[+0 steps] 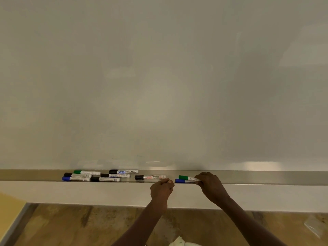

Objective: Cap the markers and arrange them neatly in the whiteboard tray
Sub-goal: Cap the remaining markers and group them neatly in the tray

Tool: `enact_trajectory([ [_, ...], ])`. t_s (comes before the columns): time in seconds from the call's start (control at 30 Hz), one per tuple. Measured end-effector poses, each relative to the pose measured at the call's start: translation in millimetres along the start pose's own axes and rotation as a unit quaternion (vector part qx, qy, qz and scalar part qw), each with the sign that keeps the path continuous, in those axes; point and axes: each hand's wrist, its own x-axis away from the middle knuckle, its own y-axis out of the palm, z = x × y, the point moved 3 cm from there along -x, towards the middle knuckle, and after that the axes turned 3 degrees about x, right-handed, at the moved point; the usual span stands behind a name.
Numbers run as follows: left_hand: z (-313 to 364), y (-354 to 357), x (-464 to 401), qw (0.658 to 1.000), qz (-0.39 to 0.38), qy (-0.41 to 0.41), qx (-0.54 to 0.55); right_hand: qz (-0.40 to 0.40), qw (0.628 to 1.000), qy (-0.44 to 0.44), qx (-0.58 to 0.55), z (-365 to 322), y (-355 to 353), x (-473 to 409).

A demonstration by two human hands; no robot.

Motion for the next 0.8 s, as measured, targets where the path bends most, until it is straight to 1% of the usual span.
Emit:
enact_trajectory([
  [0.27,-2.8,-10.0,10.0,0.999,-0.014,-0.025,0.016,-0.021,0.999,-0.016,0.038,-0.6,15.1,-0.6],
  [0.3,-3.1,-13.4,10.1,0.999,-0.015,-0.024,0.02,-0.028,0.999,-0.022,0.037,-2.2,17.3,-3.9],
  [0.4,-3.0,-15.9,10.7,1.0,-0.022,-0.019,0.008,-0.036,0.999,0.001,0.033,5.7,18.8,-6.3],
  [0.5,2.3,-34.4,6.6,1.0,-0.016,0.0,0.004,-0.042,0.999,0.009,0.016,5.5,25.1,-8.0],
  [0.57,9.6,-46.4,3.3,1.0,-0.011,0.023,0.001,-0.036,0.999,0.015,-0.003,3.9,24.5,-7.4],
  [0.7,35.1,-75.2,-11.2,0.993,0.013,0.114,-0.032,0.002,0.999,0.01,-0.031,-10.3,16.9,-10.3],
  [0.77,50.4,-97.4,-24.6,0.979,0.064,0.17,-0.09,0.014,0.999,-0.008,-0.032,-27.8,15.4,-13.9],
  [0.8,58.3,-109.0,-30.5,0.963,0.098,0.203,-0.144,0.019,0.999,-0.018,-0.036,-36.6,15.9,-15.8],
])
